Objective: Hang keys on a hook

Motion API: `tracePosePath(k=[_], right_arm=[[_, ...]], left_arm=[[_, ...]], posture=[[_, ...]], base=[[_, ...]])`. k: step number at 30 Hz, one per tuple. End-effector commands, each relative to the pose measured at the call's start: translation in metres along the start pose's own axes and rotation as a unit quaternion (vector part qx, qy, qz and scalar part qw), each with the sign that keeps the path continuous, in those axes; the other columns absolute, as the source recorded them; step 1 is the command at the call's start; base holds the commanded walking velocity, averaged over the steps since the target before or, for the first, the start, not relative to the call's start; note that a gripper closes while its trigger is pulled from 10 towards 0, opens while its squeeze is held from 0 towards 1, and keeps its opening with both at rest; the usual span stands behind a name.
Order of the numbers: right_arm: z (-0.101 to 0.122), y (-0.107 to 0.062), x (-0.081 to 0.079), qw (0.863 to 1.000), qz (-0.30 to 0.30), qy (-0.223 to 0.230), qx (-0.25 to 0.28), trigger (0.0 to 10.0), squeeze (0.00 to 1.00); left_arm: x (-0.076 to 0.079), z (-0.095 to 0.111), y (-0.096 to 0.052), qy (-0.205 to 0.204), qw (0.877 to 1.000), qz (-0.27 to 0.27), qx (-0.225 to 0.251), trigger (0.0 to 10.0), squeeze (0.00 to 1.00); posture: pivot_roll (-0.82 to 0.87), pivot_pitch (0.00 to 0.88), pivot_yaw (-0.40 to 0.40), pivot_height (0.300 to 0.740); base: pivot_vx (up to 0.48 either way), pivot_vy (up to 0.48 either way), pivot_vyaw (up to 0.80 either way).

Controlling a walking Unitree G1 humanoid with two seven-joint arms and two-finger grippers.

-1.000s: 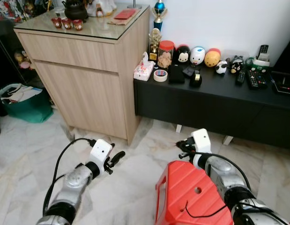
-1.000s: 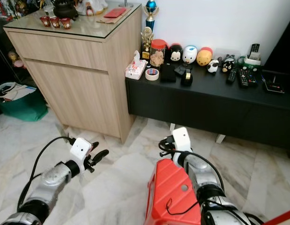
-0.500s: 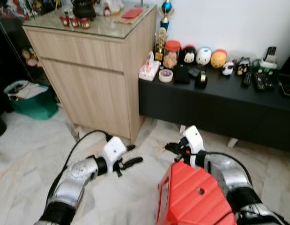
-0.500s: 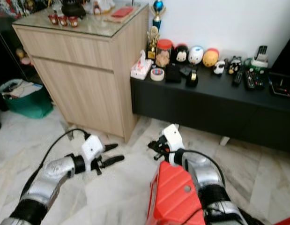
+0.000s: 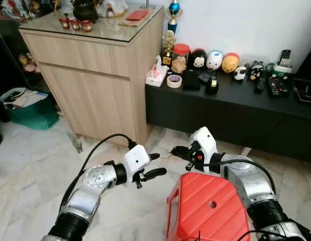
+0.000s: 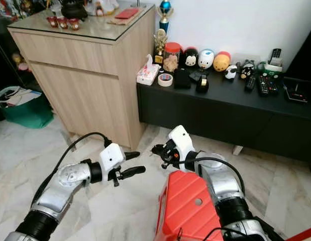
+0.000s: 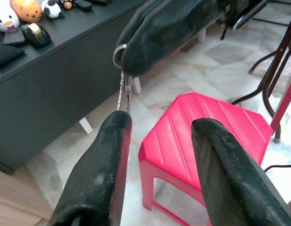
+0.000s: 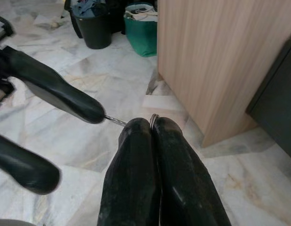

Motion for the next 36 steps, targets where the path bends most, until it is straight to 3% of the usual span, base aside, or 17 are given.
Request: tracePosePath(k=[1, 7, 22, 31, 36], right_arm=[[0.005, -0.002, -0.005, 1.0, 0.012, -0.007, 0.002, 10.0, 0.0], [0.015, -0.004, -0.013, 0.999, 0.032, -0.016, 0.012, 10.0, 0.0], [0.001, -0.011, -0.011, 1.0, 0.02, -0.007, -0.02, 10.0, 0.0], [-0.003, -0.011, -0.007, 0.999, 0.015, -0.008, -0.028, 10.0, 0.0], [0.01, -0.01, -0.008, 1.0, 0.021, -0.01, -0.009, 10.0, 0.0]], left_arm=[[0.001, 0.008, 0.004, 0.016, 1.0, -0.003, -0.003, 10.0, 0.0], [-0.009, 0.014, 0.007, 0.02, 0.999, 0.035, 0.008, 10.0, 0.0], [-0.031, 0.028, 0.0, 0.044, 0.993, 0.106, 0.036, 10.0, 0.0], [-0.017, 0.016, -0.003, 0.033, 0.998, 0.059, 0.006, 10.0, 0.0], [-0.01, 0.014, -0.003, 0.037, 0.999, 0.037, -0.003, 10.0, 0.0]], posture=[[0.0, 0.0, -0.049, 0.74], [-0.01, 0.0, -0.051, 0.74], [-0.01, 0.0, -0.054, 0.74], [-0.01, 0.0, -0.054, 0.74], [-0.01, 0.0, -0.055, 0.74]], base=[[0.0, 0.0, 0.0], [0.0, 0.0, 0.0], [0.0, 0.0, 0.0], [0.0, 0.0, 0.0], [0.0, 0.0, 0.0]])
Point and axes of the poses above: a point about 5 cm out from each wrist's last joint towards the gripper, its own y axis pointing out of the wrist towards the gripper, its own z axis along the axis of the wrist's last joint, x = y × z, the point moved 5 cm from there along y, pointing out of the wrist towards the gripper, and after that the axes turned 8 degrees about -y, right-handed, at the moved point
